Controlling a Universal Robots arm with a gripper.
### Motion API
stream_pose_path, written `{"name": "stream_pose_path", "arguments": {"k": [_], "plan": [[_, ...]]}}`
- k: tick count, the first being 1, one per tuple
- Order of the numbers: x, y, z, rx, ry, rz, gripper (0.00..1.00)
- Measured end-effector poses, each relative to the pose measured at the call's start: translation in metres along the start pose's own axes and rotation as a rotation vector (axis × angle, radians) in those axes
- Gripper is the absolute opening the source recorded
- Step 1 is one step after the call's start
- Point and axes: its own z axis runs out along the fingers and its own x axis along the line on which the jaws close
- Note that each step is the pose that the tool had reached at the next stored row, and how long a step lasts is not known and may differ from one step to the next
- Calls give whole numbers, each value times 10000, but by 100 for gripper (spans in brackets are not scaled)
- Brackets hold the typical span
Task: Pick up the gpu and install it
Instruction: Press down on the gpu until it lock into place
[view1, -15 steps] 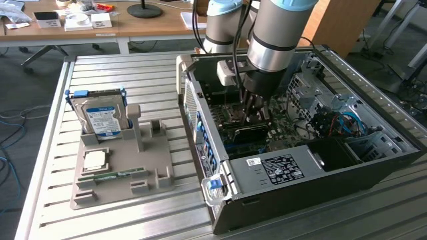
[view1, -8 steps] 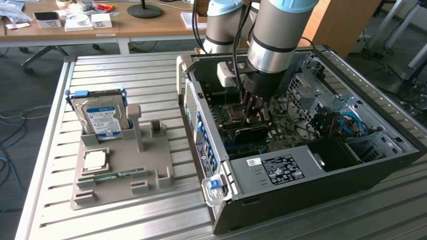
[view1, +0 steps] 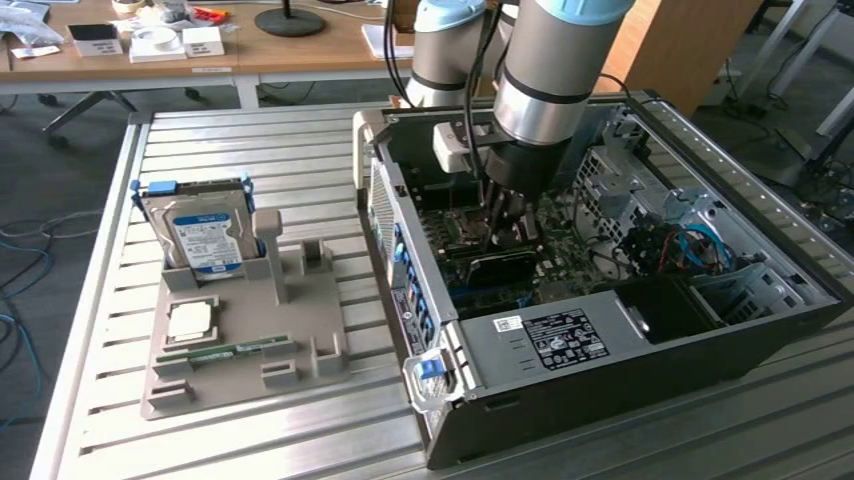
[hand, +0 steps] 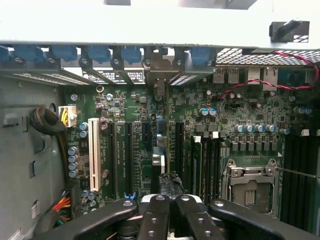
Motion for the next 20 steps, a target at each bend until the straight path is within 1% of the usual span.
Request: {"name": "stream_pose_path", "arguments": {"k": [8, 13, 16, 20], "plan": [[0, 0, 0, 0, 1, 1, 11], [2, 1, 43, 0, 0, 1, 11], [2, 1, 43, -1, 2, 1, 11], [2, -25, 46, 0, 0, 0, 11]]}}
